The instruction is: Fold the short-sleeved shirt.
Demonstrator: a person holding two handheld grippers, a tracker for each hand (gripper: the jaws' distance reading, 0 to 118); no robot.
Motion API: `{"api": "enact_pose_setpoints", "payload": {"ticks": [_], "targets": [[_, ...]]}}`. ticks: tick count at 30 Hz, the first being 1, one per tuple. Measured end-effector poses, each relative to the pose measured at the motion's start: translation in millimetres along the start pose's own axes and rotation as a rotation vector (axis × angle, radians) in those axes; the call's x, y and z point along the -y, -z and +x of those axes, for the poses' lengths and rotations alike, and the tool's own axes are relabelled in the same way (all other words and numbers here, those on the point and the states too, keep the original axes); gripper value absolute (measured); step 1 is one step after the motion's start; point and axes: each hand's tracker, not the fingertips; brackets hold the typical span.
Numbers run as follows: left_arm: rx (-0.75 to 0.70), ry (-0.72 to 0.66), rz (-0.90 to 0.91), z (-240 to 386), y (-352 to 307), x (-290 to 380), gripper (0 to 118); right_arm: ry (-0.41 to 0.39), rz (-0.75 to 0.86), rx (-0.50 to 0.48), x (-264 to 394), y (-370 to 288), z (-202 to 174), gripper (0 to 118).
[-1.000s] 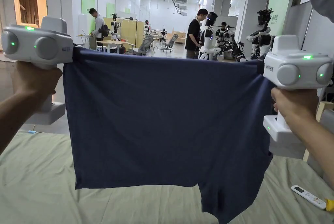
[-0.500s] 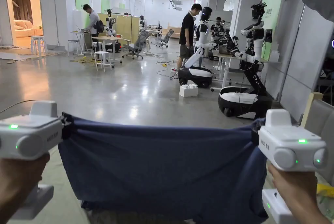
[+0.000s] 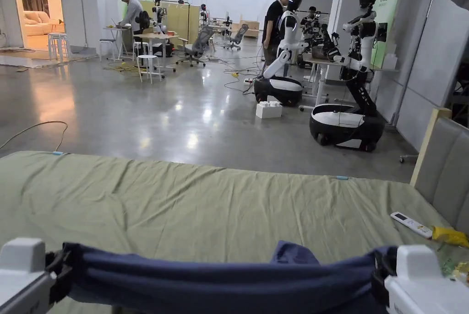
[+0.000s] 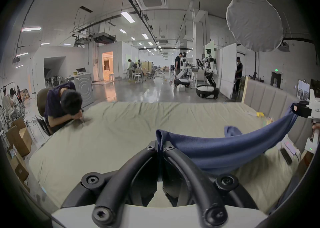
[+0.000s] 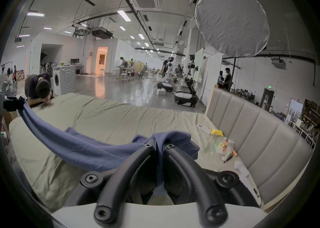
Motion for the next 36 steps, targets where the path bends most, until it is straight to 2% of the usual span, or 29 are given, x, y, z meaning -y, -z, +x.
{"api": "enact_pose_setpoints", "payload": {"ticks": [1,4,5,6,11,13,14,15,18,24,26,28,29,30,32,33,36], "targets": [[0.001,0.0,-0.028,-3.9,-9.4,12.7,4,-0.021,0.002,-0.006,10.4,-10.0,-3.2,6],[0.018,-0.029,-0.095,-15.8,-28.2,55.1,4,-0.012,-0.057,-0.023,40.0,-35.5,-10.0,6],[0.007,-0.03,-0.108,-18.3,-34.8,67.7,4,0.015,-0.096,-0.044,52.1,-43.7,-13.0,6],[0.004,-0.044,-0.137,-20.8,-40.1,80.0,4,-0.01,-0.099,-0.035,59.1,-52.0,-15.8,6],[0.0,-0.044,-0.325,-18.9,-47.7,128.2,4,-0.009,-0.252,-0.07,105.0,-68.2,-30.4,6],[0.008,-0.063,-0.38,-18.5,-42.8,143.5,4,-0.006,-0.35,-0.091,124.7,-64.6,-35.2,6],[0.021,-0.069,-0.428,-19.0,-36.5,147.4,4,0.026,-0.405,-0.107,135.8,-61.2,-36.3,6],[0.017,-0.067,-0.472,-16.8,-33.7,152.0,4,-0.009,-0.435,-0.081,142.4,-57.0,-37.5,6],[-0.003,0.008,-0.556,-10.9,-15.8,161.4,4,-0.047,-0.554,-0.094,162.0,-41.0,-42.5,6],[-0.019,0.069,-0.756,4.7,20.5,177.8,4,-0.042,-0.678,-0.094,183.1,-13.6,-52.0,7],[-0.016,0.076,-0.766,7.6,29.9,186.5,4,-0.043,-0.735,-0.094,190.4,-5.2,-53.4,8],[-0.014,0.043,-0.784,8.5,33.2,191.0,5,-0.041,-0.749,-0.084,192.8,-2.5,-54.4,18],[-0.025,0.027,-0.774,7.7,30.4,188.1,8,-0.037,-0.745,-0.08,191.8,-4.1,-53.9,27],[-0.028,0.012,-0.765,6.3,27.6,183.7,20,-0.017,-0.719,-0.068,189.6,-7.5,-52.2,48],[-0.036,-0.023,-0.692,4.6,21.1,173.5,55,0.02,-0.649,-0.04,181.6,-12.8,-48.3,75],[-0.031,-0.036,-0.646,4.4,18.3,167.6,66,0.038,-0.595,-0.032,175.0,-14.3,-46.7,80],[-0.022,-0.071,-0.537,7.5,17.7,147.6,69,0.093,-0.438,-0.023,153.5,-17.2,-46.0,80]]}}
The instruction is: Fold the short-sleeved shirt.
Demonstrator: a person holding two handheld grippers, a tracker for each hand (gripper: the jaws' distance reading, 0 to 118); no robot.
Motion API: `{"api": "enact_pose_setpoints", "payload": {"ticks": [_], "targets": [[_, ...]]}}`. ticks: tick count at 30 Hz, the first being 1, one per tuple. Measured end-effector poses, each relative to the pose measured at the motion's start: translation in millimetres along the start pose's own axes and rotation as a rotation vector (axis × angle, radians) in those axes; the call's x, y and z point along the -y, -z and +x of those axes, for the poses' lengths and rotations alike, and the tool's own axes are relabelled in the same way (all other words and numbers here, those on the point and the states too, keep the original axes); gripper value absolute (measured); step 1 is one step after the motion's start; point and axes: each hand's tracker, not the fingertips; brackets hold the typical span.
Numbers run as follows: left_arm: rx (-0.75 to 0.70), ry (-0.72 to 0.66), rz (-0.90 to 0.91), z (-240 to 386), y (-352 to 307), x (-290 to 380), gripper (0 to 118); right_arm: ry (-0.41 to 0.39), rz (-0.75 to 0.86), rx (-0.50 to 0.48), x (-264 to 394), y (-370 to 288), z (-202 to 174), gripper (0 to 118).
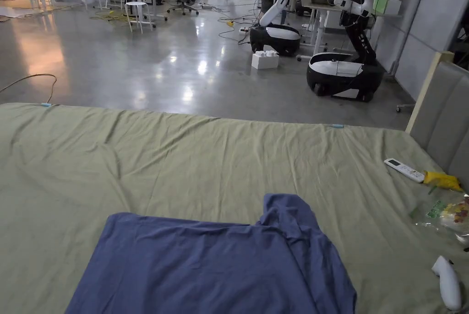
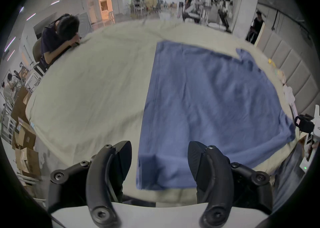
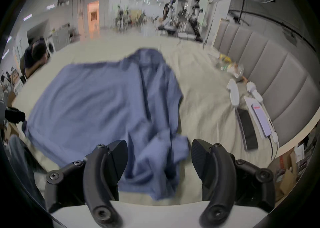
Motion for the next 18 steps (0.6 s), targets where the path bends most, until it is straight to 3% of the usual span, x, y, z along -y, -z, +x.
{"api": "enact_pose_setpoints", "payload": {"ticks": [8,11,13,14,15,18], "targets": [[-0.015,-0.022,0.454,47.2,-41.3,-55.0,67,0.047,0.43,0.049,-62.3,-17.8,-35.8,79],[-0.038,-0.004,0.629,66.0,-62.3,-66.1,61,0.063,0.573,0.068,-80.8,-27.6,-49.5,53],[-0.054,0.031,0.696,76.7,-74.1,-69.7,39,0.038,0.663,0.078,-90.0,-35.2,-56.3,25],[-0.065,0.051,0.742,81.3,-79.8,-70.0,21,0.037,0.692,0.065,-93.1,-37.3,-59.3,16],[-0.07,0.065,0.774,83.6,-81.7,-70.2,9,0.03,0.706,0.058,-95.3,-38.7,-61.9,9],[-0.048,0.07,0.791,88.5,-91.4,-69.1,3,-0.025,0.75,0.067,-99.5,-41.4,-69.3,1]]}}
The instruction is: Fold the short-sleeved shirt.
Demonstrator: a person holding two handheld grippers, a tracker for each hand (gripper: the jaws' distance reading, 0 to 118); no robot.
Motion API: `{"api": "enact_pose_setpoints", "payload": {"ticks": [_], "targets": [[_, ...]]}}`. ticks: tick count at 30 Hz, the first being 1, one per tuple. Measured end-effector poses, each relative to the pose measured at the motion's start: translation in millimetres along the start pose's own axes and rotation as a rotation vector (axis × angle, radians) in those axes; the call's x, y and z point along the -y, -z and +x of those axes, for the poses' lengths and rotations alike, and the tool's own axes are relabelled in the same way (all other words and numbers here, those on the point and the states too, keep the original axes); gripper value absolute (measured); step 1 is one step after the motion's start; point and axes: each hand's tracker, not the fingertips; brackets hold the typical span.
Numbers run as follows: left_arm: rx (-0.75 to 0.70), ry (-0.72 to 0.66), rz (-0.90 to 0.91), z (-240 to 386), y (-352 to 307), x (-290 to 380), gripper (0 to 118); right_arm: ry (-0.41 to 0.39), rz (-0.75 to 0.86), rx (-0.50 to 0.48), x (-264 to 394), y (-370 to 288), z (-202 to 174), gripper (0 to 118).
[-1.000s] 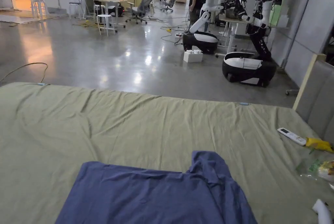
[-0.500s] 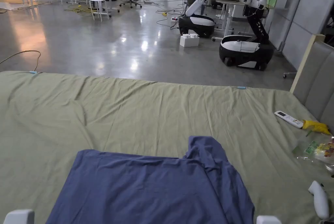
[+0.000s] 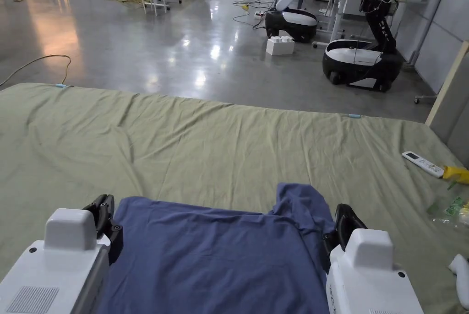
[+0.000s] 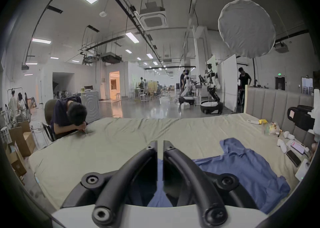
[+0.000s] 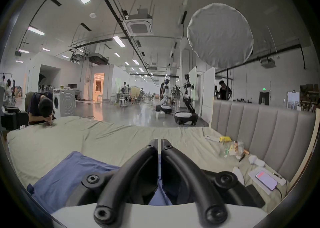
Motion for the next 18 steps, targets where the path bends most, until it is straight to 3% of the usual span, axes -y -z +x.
{"api": "enact_pose_setpoints", "payload": {"ticks": [4,8,11,18], "targets": [[0.003,-0.017,0.0,-1.9,-2.5,0.8,0,0.006,-0.014,-0.022,0.1,6.2,-5.0,0],[0.027,-0.082,-0.113,-14.2,22.0,16.5,0,0.007,-0.053,-0.039,6.6,17.2,-7.5,0],[0.039,-0.13,-0.22,-30.2,59.5,30.2,0,0.013,-0.097,-0.049,13.8,28.1,-7.5,0],[0.047,-0.076,-0.431,-55.8,189.3,56.2,0,0.0,-0.188,-0.058,39.2,51.4,-4.6,0]]}}
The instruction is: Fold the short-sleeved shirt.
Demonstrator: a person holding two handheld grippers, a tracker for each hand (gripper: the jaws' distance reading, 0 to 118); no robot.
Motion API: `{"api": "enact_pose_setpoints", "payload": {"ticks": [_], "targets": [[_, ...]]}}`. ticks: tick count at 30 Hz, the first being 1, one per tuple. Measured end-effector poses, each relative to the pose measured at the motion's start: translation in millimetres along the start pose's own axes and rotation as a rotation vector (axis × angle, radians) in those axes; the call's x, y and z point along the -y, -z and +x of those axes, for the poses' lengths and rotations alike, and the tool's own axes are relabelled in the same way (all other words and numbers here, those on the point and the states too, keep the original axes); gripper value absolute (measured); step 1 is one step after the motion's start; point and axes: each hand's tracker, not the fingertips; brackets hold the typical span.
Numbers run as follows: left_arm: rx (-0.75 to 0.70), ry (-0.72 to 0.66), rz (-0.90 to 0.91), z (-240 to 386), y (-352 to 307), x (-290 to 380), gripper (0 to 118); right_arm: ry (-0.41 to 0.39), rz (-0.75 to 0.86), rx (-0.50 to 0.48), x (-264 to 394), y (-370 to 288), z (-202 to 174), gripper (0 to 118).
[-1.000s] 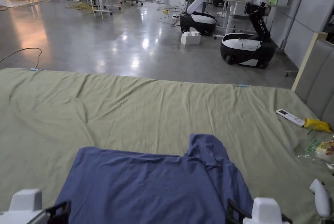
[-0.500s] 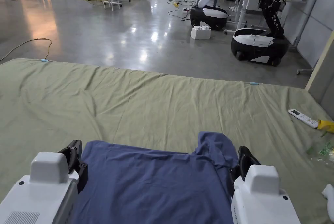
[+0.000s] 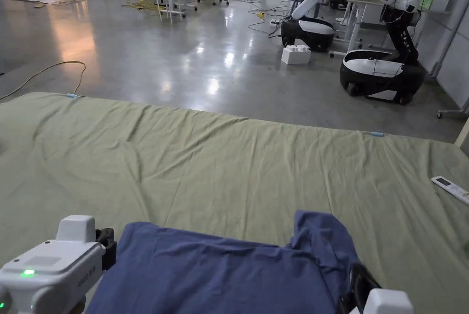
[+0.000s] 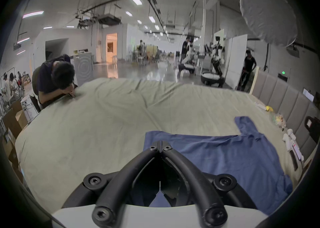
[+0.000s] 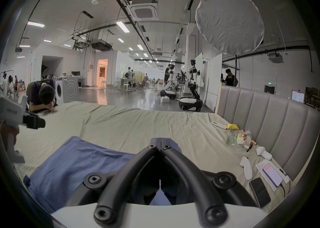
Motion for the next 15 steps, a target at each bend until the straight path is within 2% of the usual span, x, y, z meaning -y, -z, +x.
{"api": "enact_pose_setpoints", "payload": {"ticks": [6,7,8,9,10,11,15], "targets": [[0.037,-0.008,-0.209,-13.1,115.9,-40.9,1,-0.012,-0.088,0.008,21.9,23.6,5.9,0],[0.027,-0.008,-0.263,-13.5,131.1,-44.9,4,-0.012,-0.104,0.01,25.1,26.7,7.3,0],[0.022,-0.016,-0.324,-14.8,149.6,-49.4,16,-0.01,-0.123,0.013,29.5,30.6,9.0,0],[0.025,-0.033,-0.346,-15.7,164.1,-51.2,41,-0.014,-0.132,0.014,33.0,34.0,10.7,0],[0.036,-0.047,-0.388,-16.5,178.1,-52.2,58,-0.02,-0.144,0.018,37.2,36.8,12.7,0],[0.033,-0.064,-0.418,-12.8,183.9,-50.9,68,-0.023,-0.156,0.024,40.7,39.4,14.5,0],[-0.009,-0.055,-0.537,-4.0,212.5,-40.2,68,-0.015,-0.199,0.043,53.5,45.1,23.8,0]]}}
